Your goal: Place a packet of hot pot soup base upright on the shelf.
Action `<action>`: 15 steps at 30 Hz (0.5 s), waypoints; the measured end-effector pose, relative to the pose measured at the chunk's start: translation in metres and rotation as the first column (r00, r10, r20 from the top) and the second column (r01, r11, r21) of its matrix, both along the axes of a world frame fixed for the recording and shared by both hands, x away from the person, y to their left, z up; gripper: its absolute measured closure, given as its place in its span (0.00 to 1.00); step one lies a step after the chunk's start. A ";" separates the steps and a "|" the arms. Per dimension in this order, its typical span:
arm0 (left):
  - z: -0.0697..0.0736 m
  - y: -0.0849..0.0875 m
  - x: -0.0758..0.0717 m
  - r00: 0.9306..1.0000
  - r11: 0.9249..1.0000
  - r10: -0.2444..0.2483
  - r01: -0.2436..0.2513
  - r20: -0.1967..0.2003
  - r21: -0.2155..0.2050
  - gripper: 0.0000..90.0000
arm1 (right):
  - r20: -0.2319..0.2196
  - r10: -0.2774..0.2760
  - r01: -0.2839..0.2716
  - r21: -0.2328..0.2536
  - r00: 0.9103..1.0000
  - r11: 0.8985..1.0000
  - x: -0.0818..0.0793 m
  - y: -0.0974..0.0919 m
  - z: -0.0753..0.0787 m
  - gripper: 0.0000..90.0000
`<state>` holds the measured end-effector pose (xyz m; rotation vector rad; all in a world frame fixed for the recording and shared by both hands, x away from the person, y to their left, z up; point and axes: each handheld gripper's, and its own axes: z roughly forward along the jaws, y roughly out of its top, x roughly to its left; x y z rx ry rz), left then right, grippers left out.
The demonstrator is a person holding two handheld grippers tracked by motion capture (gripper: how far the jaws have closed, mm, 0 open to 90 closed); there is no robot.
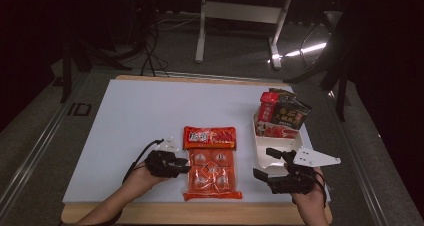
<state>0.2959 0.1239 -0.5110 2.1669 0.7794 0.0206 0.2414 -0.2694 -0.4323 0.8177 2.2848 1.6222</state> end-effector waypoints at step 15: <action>-0.006 0.015 0.055 0.989 0.988 0.147 -0.148 -0.034 -0.036 0.42 | 0.040 -0.001 0.001 -0.017 0.999 1.000 -0.002 0.000 0.001 0.18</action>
